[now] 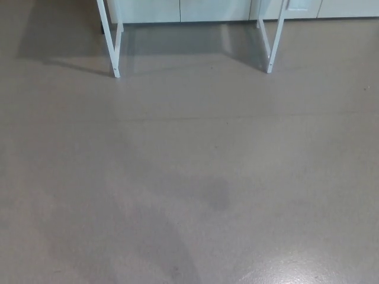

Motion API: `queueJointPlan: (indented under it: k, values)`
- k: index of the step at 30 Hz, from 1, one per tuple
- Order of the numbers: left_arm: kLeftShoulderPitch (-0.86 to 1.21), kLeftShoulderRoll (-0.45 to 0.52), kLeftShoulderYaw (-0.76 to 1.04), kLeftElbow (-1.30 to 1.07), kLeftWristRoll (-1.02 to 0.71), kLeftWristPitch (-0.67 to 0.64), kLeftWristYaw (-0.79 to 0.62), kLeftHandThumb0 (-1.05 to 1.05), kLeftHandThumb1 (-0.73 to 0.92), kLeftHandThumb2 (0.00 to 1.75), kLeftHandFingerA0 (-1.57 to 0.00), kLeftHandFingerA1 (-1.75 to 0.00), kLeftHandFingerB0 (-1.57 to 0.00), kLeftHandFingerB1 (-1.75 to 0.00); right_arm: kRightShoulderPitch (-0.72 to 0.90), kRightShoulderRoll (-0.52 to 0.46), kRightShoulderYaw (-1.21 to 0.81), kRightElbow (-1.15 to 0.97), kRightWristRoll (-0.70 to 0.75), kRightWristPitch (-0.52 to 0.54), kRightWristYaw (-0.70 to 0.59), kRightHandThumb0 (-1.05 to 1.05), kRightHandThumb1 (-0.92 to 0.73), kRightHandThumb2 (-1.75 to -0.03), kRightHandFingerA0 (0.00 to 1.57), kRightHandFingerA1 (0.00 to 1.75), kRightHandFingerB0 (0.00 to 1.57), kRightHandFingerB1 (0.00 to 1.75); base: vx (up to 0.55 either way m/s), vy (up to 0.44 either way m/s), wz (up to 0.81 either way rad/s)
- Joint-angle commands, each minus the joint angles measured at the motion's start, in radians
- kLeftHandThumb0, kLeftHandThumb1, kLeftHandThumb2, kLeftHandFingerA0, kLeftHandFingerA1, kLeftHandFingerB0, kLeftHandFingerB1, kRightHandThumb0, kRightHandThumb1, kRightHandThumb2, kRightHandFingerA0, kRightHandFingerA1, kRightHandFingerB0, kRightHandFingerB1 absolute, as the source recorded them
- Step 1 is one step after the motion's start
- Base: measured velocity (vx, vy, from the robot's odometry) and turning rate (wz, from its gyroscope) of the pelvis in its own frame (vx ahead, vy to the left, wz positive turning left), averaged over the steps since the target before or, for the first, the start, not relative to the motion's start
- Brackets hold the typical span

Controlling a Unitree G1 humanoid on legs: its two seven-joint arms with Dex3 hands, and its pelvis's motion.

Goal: The robot walks towards a desk on which an eraser is kept on the left hand side and a container is kept on the right hand side. The robot picks up the eraser using its left hand and places it in the container.

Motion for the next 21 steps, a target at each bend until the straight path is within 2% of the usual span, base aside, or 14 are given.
queueJointPlan:
  k: [1, 2, 3, 4, 5, 7, 14, 15, 17, 18, 19, 20, 21]
  values:
    - [0.001, 0.035, 0.021, 0.041, -0.044, -0.136, -0.015, -0.22, 0.41, 0.92, -0.43, -0.63, -0.2, -0.51, -0.016, -0.047, -0.039, 0.102, 0.048, -0.1, 0.015, -0.28, -0.36, -0.61, 0.51, 0.67, 0.4, 0.55, 0.0, 0.0, 0.0]
    - [-0.005, 0.03, 0.031, 0.043, -0.058, -0.125, -0.019, -0.28, 0.59, 0.58, -0.5, -0.47, -0.36, -0.32, -0.016, -0.047, -0.038, 0.097, 0.043, -0.095, -0.006, -0.3, -0.35, -0.63, 0.53, 0.69, 0.42, 0.56, 0.0, 0.0, 0.0]
    - [-0.006, 0.029, 0.037, 0.046, -0.066, -0.126, -0.028, -0.2, 0.41, 0.91, -0.41, -0.63, -0.21, -0.51, -0.02, -0.047, -0.042, 0.102, 0.047, -0.096, -0.006, -0.3, -0.35, -0.63, 0.54, 0.7, 0.42, 0.56, 0.0, 0.0, 0.0]
    - [-0.009, 0.031, 0.037, 0.049, -0.067, -0.13, -0.03, -0.2, 0.42, 0.92, -0.41, -0.63, -0.2, -0.51, -0.024, -0.044, -0.043, 0.105, 0.05, -0.1, -0.007, -0.29, -0.34, -0.62, 0.56, 0.69, 0.42, 0.56, 0.0, 0.0, 0.0]
    - [-0.013, 0.036, 0.027, 0.053, -0.055, -0.137, -0.019, -0.3, 0.6, 0.59, -0.49, -0.44, -0.35, -0.32, -0.025, -0.037, -0.041, 0.092, 0.052, -0.099, -0.006, -0.3, -0.35, -0.62, 0.54, 0.66, 0.39, 0.55, 0.0, 0.0, 0.0]
    - [-0.015, 0.042, -0.003, 0.066, -0.021, -0.151, 0.015, -0.33, 0.6, 0.58, -0.52, -0.44, -0.36, -0.33, -0.017, -0.03, -0.043, 0.074, 0.071, -0.099, 0.028, -0.27, -0.37, -0.61, 0.55, 0.65, 0.37, 0.53, 0.0, 0.0, 0.0]
    - [-0.003, 0.049, -0.015, 0.085, -0.039, -0.19, -0.006, -0.32, 0.6, 0.58, -0.47, -0.43, -0.34, -0.32, -0.004, -0.035, -0.023, 0.083, 0.058, -0.114, 0.025, -0.27, -0.32, -0.6, 0.56, 0.69, 0.39, 0.56, 0.0, 0.0, 0.0]
    - [-0.005, 0.05, -0.018, 0.084, -0.038, -0.198, -0.009, -0.31, 0.61, 0.59, -0.46, -0.42, -0.33, -0.31, -0.005, -0.036, -0.017, 0.085, 0.051, -0.117, 0.021, -0.2, -0.37, -0.51, 0.59, 0.72, 0.41, 0.54, 0.0, 0.0, 0.0]
    - [-0.008, 0.051, -0.026, 0.084, -0.033, -0.208, -0.009, -0.31, 0.61, 0.59, -0.46, -0.42, -0.33, -0.31, -0.014, -0.04, -0.015, 0.097, 0.055, -0.12, 0.026, -0.2, -0.37, -0.51, 0.59, 0.72, 0.41, 0.54, 0.0, 0.0, 0.0]
    - [-0.007, 0.05, -0.03, 0.084, -0.033, -0.211, -0.003, -0.32, 0.61, 0.58, -0.48, -0.43, -0.34, -0.32, -0.013, -0.039, -0.019, 0.099, 0.065, -0.12, 0.038, -0.26, -0.32, -0.6, 0.57, 0.72, 0.37, 0.57, 0.0, 0.0, 0.0]
    - [-0.012, 0.045, -0.034, 0.083, -0.03, -0.221, 0.015, -0.31, 0.6, 0.59, -0.48, -0.44, -0.36, -0.32, -0.009, -0.038, -0.016, 0.076, 0.067, -0.102, 0.042, -0.2, -0.36, -0.51, 0.58, 0.74, 0.38, 0.55, 0.0, 0.0, 0.0]
    - [-0.013, 0.044, -0.035, 0.082, -0.031, -0.222, 0.016, -0.31, 0.6, 0.59, -0.48, -0.44, -0.36, -0.32, -0.01, -0.039, -0.016, 0.073, 0.068, -0.101, 0.043, -0.2, -0.36, -0.51, 0.58, 0.74, 0.38, 0.55, 0.0, 0.0, 0.0]
    - [-0.014, 0.048, -0.046, 0.081, -0.02, -0.216, 0.027, -0.32, 0.6, 0.58, -0.47, -0.42, -0.36, -0.33, -0.006, -0.039, -0.015, 0.068, 0.07, -0.094, 0.052, -0.25, -0.33, -0.59, 0.56, 0.71, 0.35, 0.55, 0.0, 0.0, 0.0]
